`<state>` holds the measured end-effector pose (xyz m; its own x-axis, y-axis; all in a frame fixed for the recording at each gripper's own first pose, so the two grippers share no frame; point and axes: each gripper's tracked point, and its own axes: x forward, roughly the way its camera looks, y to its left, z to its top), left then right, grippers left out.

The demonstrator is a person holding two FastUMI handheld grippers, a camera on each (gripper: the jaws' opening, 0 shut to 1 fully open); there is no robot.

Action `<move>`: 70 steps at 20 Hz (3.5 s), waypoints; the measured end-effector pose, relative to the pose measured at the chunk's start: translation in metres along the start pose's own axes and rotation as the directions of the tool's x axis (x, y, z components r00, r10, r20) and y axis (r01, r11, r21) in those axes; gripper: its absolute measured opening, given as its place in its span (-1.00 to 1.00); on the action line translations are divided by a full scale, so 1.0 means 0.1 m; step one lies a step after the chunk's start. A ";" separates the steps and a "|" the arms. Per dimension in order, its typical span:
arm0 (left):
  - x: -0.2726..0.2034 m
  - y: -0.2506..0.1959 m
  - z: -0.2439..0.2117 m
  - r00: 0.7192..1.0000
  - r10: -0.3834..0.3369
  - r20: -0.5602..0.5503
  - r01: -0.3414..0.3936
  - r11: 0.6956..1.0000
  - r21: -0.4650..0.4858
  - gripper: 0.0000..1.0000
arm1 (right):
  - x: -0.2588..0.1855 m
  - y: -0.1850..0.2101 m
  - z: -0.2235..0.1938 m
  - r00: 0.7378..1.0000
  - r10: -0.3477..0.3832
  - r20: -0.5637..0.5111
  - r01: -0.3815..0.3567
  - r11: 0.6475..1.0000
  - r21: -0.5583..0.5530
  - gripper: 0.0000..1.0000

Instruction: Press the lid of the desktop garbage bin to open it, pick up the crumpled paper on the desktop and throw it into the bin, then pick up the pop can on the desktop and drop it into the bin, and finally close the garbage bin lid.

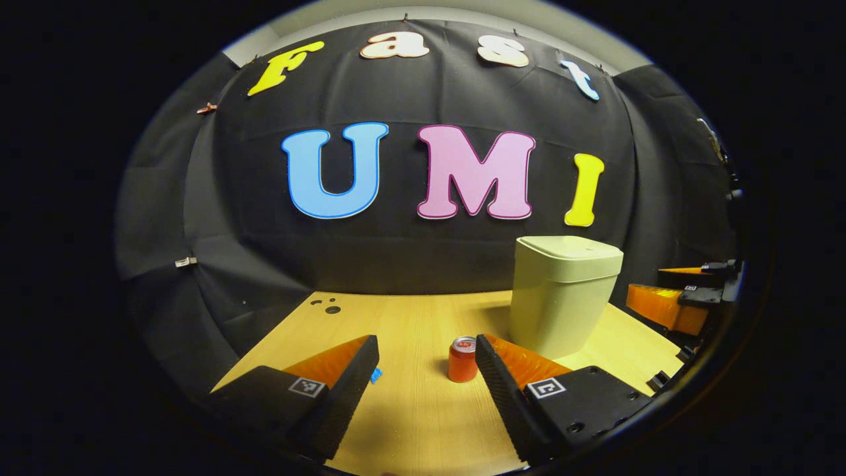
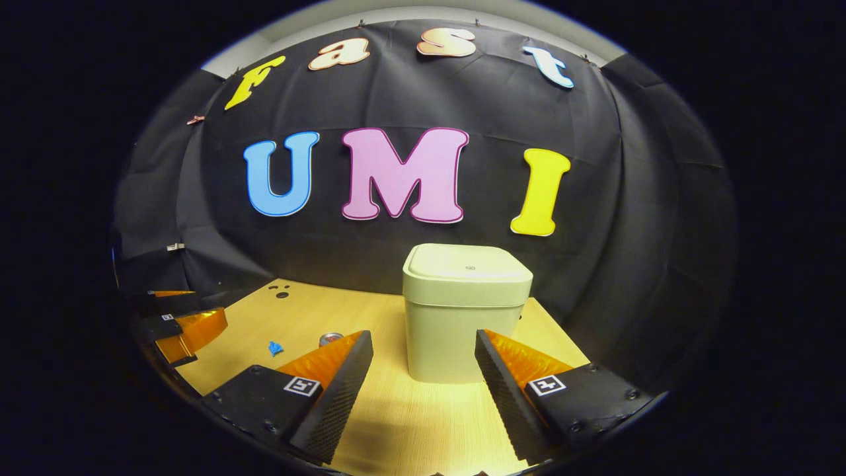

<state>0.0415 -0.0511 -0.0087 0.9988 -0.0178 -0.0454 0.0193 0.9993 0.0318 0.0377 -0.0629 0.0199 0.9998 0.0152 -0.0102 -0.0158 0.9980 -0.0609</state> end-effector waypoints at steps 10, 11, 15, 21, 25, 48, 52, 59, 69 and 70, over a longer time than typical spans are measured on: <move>0.11 -0.24 0.03 1.000 -0.010 -0.007 0.011 1.000 0.023 0.90 | 0.17 0.00 -0.04 0.998 0.058 -0.009 -0.057 0.998 0.016 0.96; 0.11 -0.26 0.04 1.000 -0.013 -0.009 0.013 1.000 0.020 0.89 | 0.17 0.00 -0.06 0.998 0.063 -0.015 -0.063 0.998 0.018 0.95; 0.11 -0.33 0.02 1.000 -0.022 -0.013 0.022 1.000 0.018 0.89 | 0.17 0.02 -0.02 0.996 0.084 -0.004 -0.084 0.996 0.022 0.92; 0.08 -0.30 0.02 1.000 -0.011 -0.015 0.011 1.000 0.014 0.89 | 0.18 0.02 0.06 0.995 0.095 0.013 -0.095 0.995 -0.006 -0.05; 0.07 -0.23 0.01 1.000 0.009 -0.020 -0.009 1.000 0.003 0.89 | 0.27 -0.05 0.01 0.996 0.087 -0.013 -0.087 0.996 0.011 -0.45; 0.13 0.03 -0.13 0.998 0.051 -0.041 -0.051 0.999 -0.010 0.89 | 0.77 -0.10 0.21 0.986 0.141 -0.093 -0.138 0.990 0.032 -0.91; 0.15 0.08 -0.12 0.997 0.066 -0.044 -0.067 0.998 -0.019 0.89 | 0.99 -0.26 0.41 0.992 0.110 -0.064 -0.108 0.993 0.040 -0.90; 0.16 0.20 -0.14 0.993 0.102 -0.055 -0.103 0.994 -0.025 0.89 | 1.38 -0.60 0.73 1.000 0.029 0.013 -0.029 1.000 0.009 -0.90; 0.10 0.38 -0.16 0.985 0.164 -0.061 -0.166 0.986 -0.032 0.89 | 1.78 -0.76 0.42 0.997 -0.002 -0.077 0.001 1.000 -0.021 -0.90; 0.09 0.39 -0.17 0.984 0.167 -0.063 -0.169 0.985 -0.034 0.89 | 1.78 -0.76 0.40 0.996 0.000 -0.087 -0.001 1.000 -0.017 -0.90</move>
<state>0.0506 -0.0119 -0.0249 0.9832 0.1509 -0.1022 -0.1512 0.9885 0.0048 0.2175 -0.1333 0.0626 0.9953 0.0094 -0.0967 -0.0169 0.9968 -0.0778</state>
